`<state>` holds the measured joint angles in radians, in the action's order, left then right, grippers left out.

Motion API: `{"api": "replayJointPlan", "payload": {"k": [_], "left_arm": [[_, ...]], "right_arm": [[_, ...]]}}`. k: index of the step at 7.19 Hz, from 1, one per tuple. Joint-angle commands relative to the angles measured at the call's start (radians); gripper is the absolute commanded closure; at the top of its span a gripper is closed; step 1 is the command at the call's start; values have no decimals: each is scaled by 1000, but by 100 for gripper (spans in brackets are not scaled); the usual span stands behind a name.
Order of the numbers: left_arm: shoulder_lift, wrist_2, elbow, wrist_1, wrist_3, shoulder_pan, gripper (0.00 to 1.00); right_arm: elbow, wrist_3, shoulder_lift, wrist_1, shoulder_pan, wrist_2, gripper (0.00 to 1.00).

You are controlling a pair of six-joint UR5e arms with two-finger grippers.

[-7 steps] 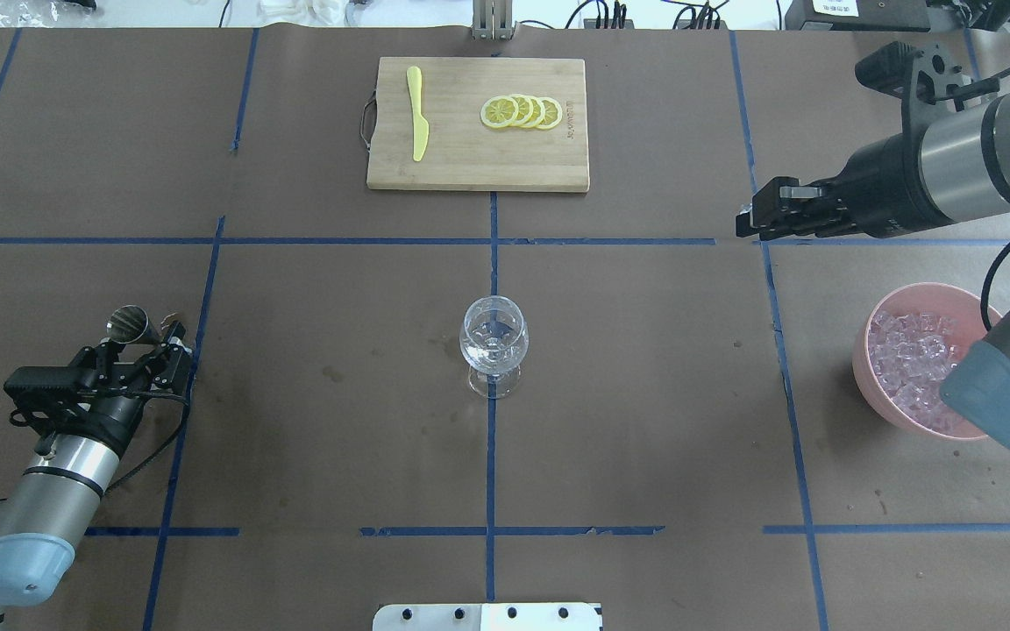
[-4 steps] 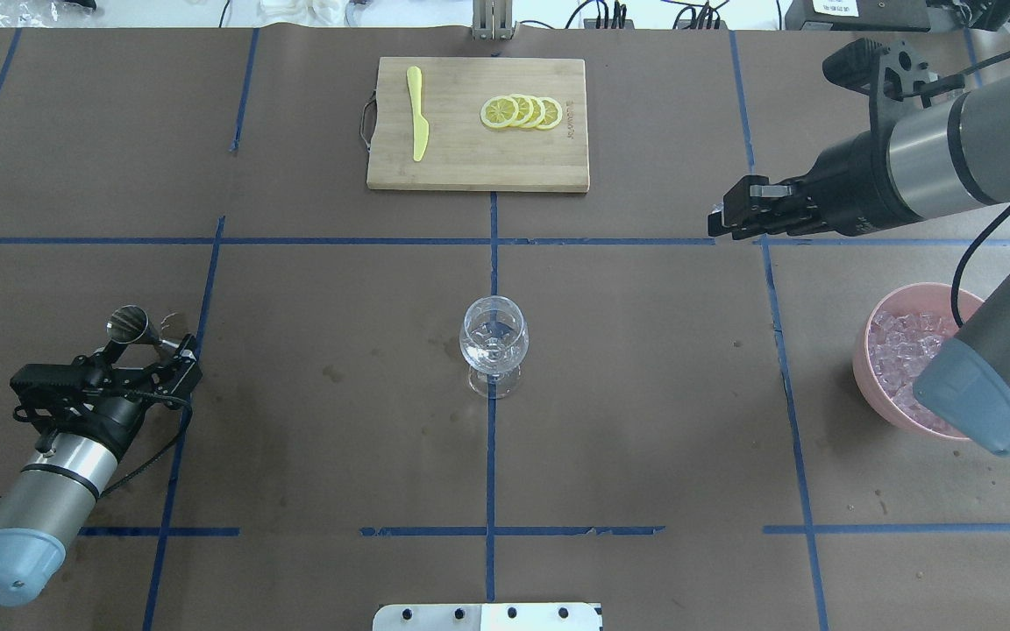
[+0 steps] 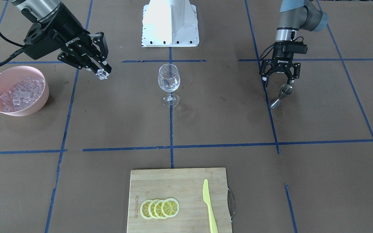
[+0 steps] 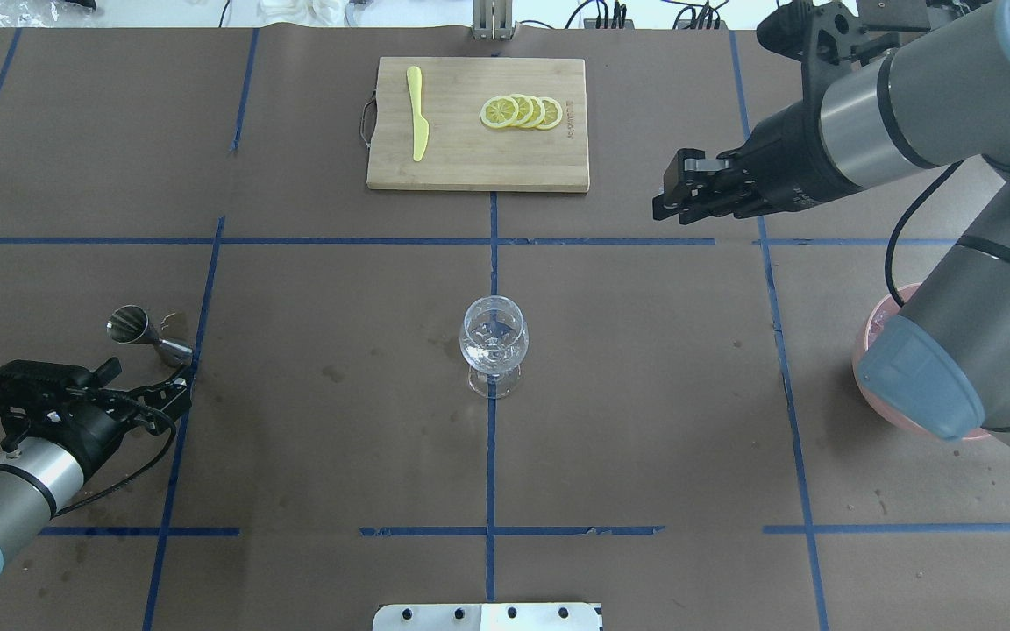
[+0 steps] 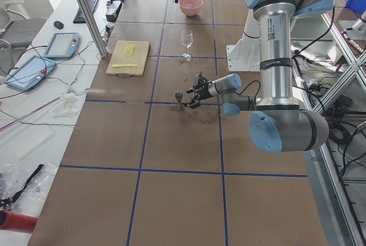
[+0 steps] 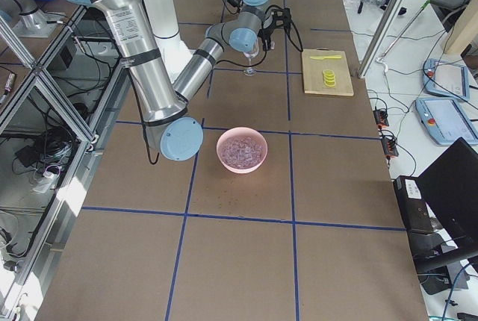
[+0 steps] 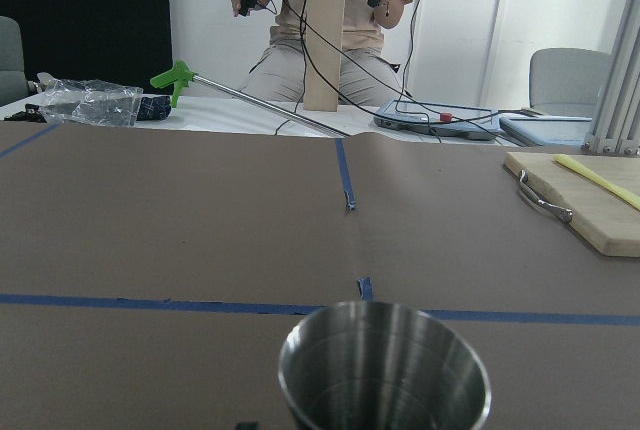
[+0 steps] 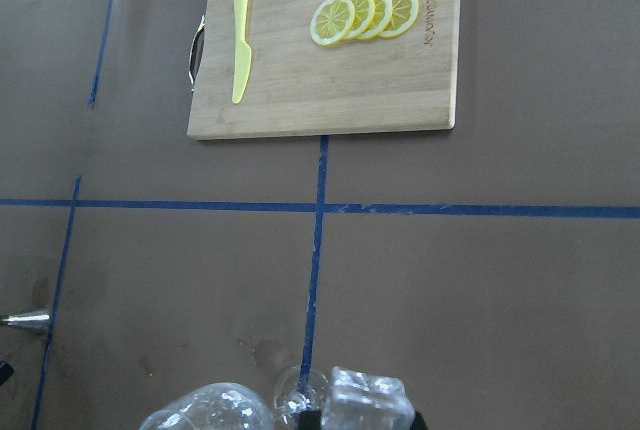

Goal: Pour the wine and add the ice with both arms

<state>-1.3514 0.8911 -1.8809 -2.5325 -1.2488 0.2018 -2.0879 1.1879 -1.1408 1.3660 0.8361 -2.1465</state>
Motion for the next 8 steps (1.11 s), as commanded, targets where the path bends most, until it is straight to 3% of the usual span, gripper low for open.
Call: {"api": "replayJointPlan", "payload": {"k": [1, 3, 6, 8], "left_arm": [[47, 131, -64, 87, 0, 1, 0], [110, 279, -157, 139, 0, 4, 0], [112, 367, -253, 208, 5, 30, 0], [113, 407, -283, 215, 52, 80, 0]], "right_arm": [[0, 79, 59, 22, -72, 40, 100], [8, 101, 88, 24, -155, 94, 100], [42, 119, 200, 135, -274, 183, 100], [100, 122, 239, 151, -308, 206, 100]]}}
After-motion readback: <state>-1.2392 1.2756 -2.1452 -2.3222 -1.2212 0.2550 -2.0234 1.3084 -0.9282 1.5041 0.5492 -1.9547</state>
